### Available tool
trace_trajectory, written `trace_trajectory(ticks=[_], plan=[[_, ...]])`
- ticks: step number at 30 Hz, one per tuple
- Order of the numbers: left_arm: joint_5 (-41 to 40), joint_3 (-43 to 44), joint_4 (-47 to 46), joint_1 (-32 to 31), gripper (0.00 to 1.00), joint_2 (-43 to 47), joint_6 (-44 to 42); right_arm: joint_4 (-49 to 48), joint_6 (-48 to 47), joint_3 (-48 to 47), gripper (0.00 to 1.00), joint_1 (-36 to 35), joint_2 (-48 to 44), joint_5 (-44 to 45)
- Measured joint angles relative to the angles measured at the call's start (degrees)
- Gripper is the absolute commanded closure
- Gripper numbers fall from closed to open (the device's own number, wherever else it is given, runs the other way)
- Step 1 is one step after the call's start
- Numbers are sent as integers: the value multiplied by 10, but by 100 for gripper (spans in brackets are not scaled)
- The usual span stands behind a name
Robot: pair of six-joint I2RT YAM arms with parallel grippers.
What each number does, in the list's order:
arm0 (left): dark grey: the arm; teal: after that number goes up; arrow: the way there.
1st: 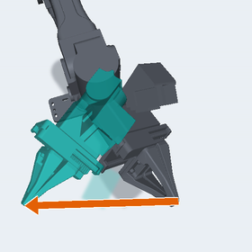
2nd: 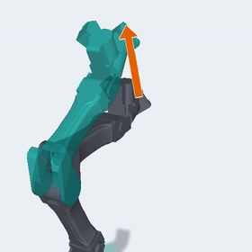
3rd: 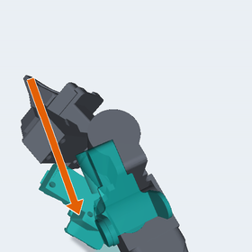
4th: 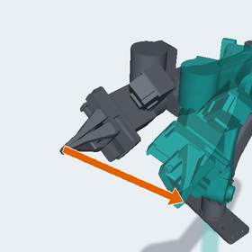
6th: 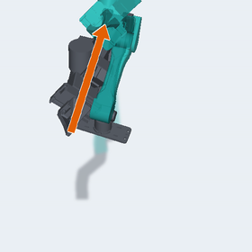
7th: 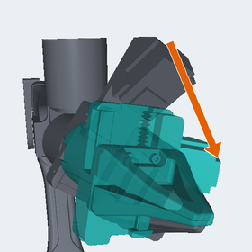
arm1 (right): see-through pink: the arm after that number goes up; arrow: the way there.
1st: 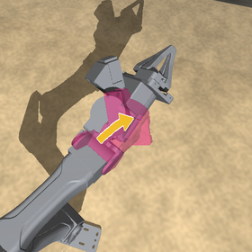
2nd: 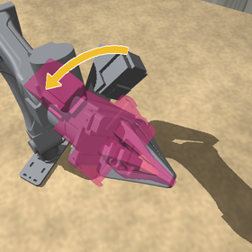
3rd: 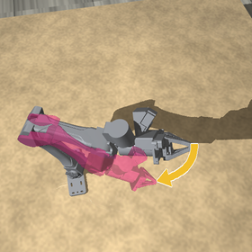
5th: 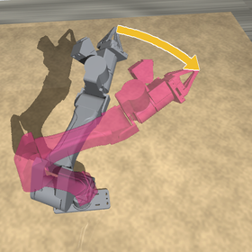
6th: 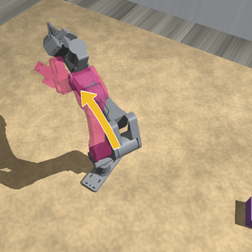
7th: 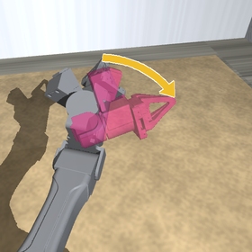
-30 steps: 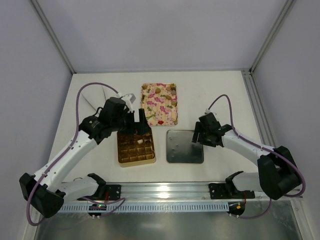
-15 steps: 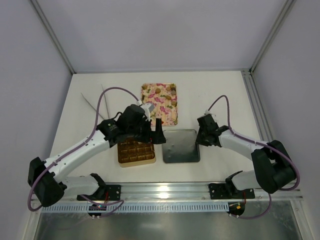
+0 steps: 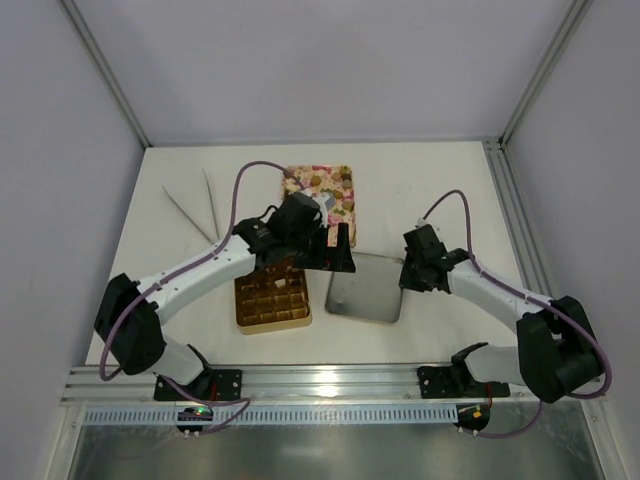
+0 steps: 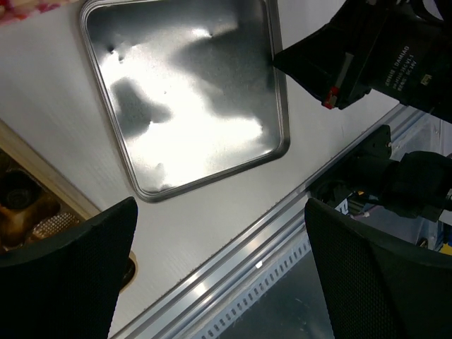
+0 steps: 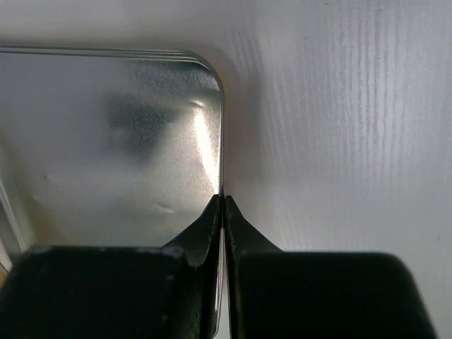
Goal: Pack the chocolate
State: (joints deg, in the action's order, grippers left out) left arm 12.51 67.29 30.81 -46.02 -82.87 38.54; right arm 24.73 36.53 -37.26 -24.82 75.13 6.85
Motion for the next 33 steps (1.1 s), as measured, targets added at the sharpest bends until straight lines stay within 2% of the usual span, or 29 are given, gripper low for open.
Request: trace_trajectory(ticks=[4,12,20,26,30,33], plan=[[14,34,-15,2,4,-59,0,40,-20,-15,96,17,-52,-9],[33,40,-20,38,6,-112,-11,100,-55,-38,96,61,-143,-36],[85,46,-59,59,7,-172,-15,135,-68,-50,96,88,-169,-83],[154,45,-100,87,7,-184,-13,148,-69,-73,96,114,-186,-130],[200,44,-130,108,9,-184,-10,148,-68,-87,96,118,-187,-160],[226,43,-148,108,15,-184,-2,147,-64,-89,96,118,-188,-180]])
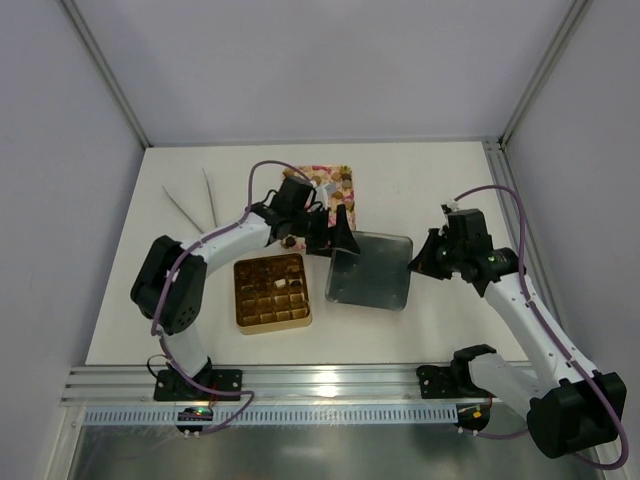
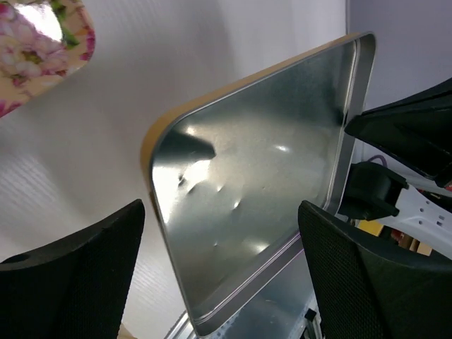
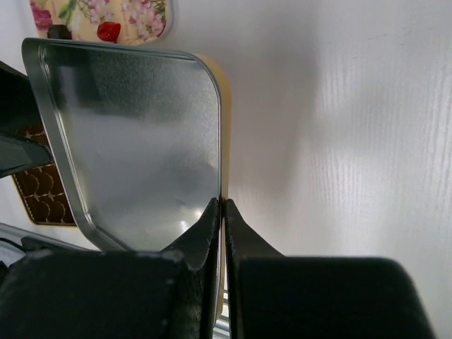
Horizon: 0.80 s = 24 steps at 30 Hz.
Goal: Pack the chocolate
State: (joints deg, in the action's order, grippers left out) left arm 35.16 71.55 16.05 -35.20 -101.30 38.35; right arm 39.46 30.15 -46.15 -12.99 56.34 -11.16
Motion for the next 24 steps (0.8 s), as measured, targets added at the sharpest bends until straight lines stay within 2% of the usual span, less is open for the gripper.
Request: trace_trajectory(ticks=[5,6,8,11,12,13,14,15,16,17,20,22,24], plan=[[37,-14,-30,-4,34,2,23,-10,10,0,96,0,-1,-30],[42,-17,-34,-4,43,5,30,-14,14,0,96,0,-2,-34],[51,-23,-38,-4,51,11,41,-21,19,0,96,0,-5,-44],[58,-27,-40,-3,70,27,55,-31,25,0,96,0,-11,-55],[60,-28,-41,-3,82,35,60,-37,26,1,95,0,-13,-59],[66,-28,-43,-3,88,42,65,-40,27,2,90,0,-15,-60],[71,-28,-46,-3,96,49,70,-42,28,4,78,1,-17,-60],[74,-28,-50,-3,100,57,73,-46,32,8,71,1,-19,-62],[69,-28,-50,-3,100,64,74,-49,31,10,65,1,-22,-64],[75,-28,-51,-3,100,68,80,-52,32,12,52,1,-26,-64],[67,-27,-40,-3,100,75,86,-57,25,15,38,-7,-43,-54],[59,-23,-17,-2,100,75,90,-57,16,15,32,-27,-56,-26],[50,-10,21,2,100,75,91,-56,7,14,29,-78,-76,20]])
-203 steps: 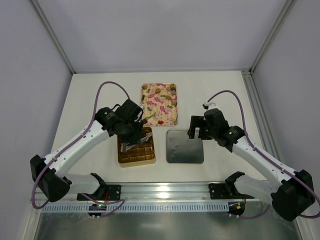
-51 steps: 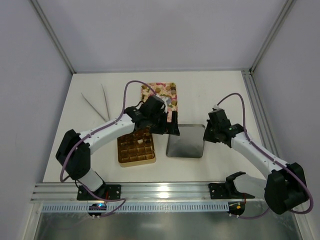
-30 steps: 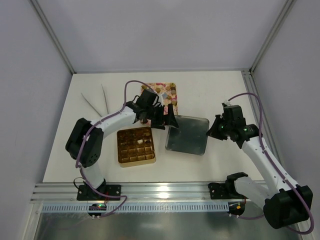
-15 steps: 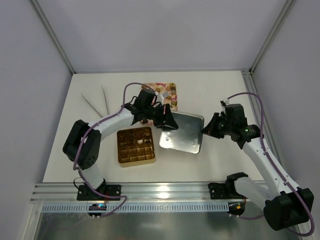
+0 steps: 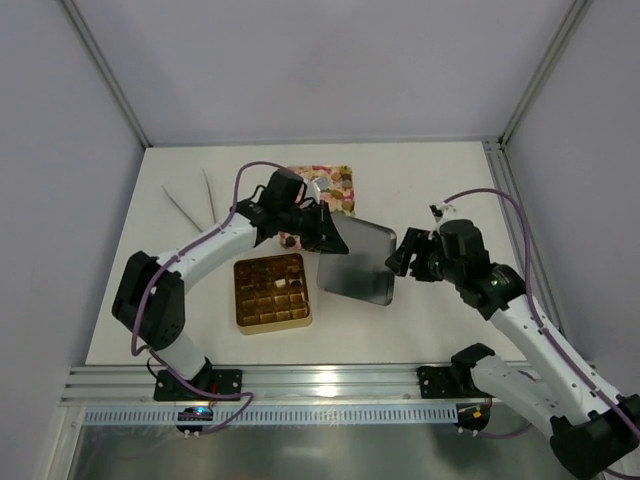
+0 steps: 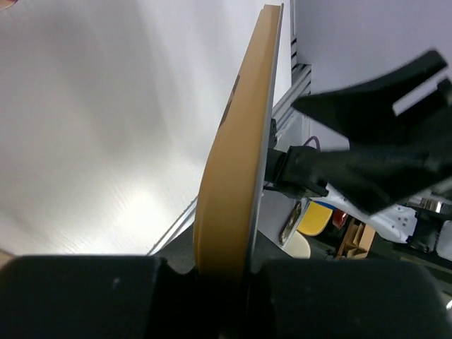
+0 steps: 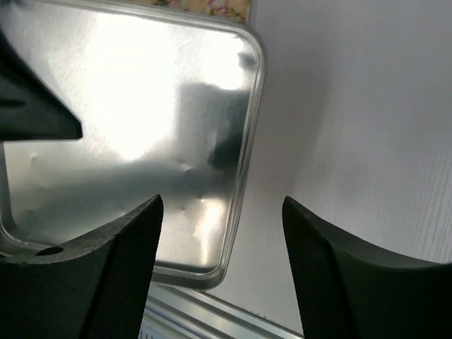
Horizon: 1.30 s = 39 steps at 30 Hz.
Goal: Pack the chocolate
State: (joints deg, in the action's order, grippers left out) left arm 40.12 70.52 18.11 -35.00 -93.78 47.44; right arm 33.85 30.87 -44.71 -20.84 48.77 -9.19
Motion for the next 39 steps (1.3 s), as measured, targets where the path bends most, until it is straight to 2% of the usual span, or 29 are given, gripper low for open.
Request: trace_trajectory(ticks=[6,11,15,18,24,27,28,32,39], plan=[[-4,54,88,48,100,-2,14,2,-32,-25,25,-263,-21,205],[4,59,123,91,100,-6,37,-3,-74,-53,23,-475,15,387],[19,59,141,108,100,-21,54,-23,-133,-83,23,-582,83,499],[29,59,150,111,100,-27,67,-44,-186,-104,23,-617,142,557],[45,59,158,111,100,-27,82,-103,-309,-123,25,-624,245,638],[50,59,162,111,100,-27,84,-151,-378,-123,31,-624,276,670],[50,59,163,111,100,-27,86,-165,-395,-123,37,-624,282,677],[54,59,165,111,100,-27,91,-224,-473,-123,41,-624,305,700],[63,59,169,111,100,-21,92,-286,-551,-107,49,-614,332,717]])
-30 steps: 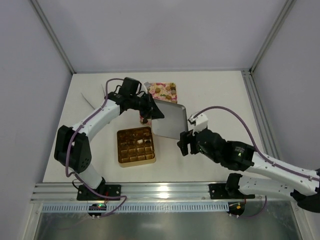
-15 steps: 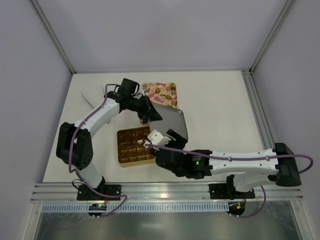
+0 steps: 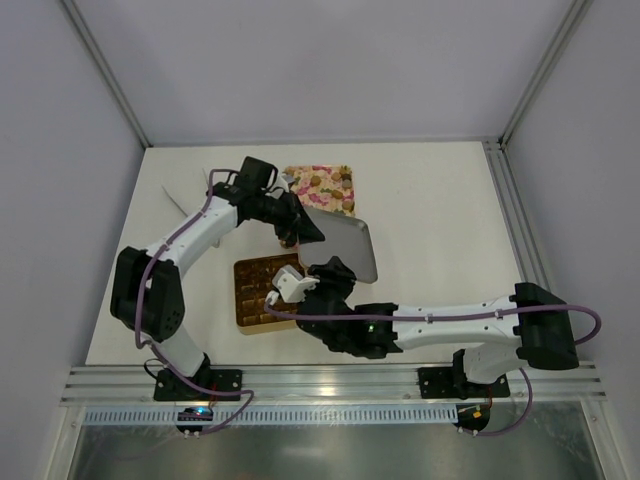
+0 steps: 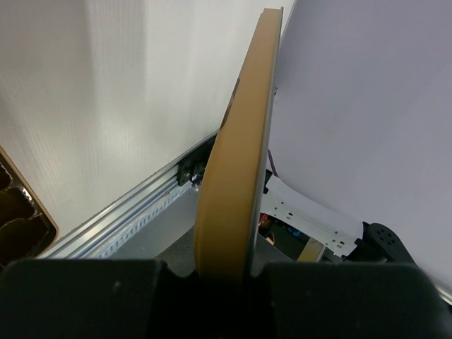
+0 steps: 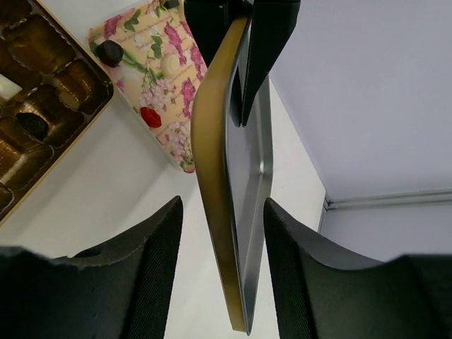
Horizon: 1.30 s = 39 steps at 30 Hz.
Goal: Pack the chocolate
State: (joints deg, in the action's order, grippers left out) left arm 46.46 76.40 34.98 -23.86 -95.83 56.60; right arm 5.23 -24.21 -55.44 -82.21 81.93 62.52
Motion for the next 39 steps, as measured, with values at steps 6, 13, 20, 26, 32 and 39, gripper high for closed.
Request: trace_trajectory(ticks=[6,13,20,26,32,39], plan=[[5,0,3,0,100,8,0,-36,-40,9,70,12,1,6],[14,1,5,3,82,14,-6,-76,-91,23,96,13,10,9],[18,6,14,8,18,23,-20,-112,-123,27,96,14,10,24],[-34,64,60,24,9,23,-66,-111,-133,26,96,14,9,35],[-98,119,77,76,9,23,-104,-34,-90,21,96,14,-12,32],[-209,177,108,113,10,26,-134,152,51,-80,96,34,-47,-54]])
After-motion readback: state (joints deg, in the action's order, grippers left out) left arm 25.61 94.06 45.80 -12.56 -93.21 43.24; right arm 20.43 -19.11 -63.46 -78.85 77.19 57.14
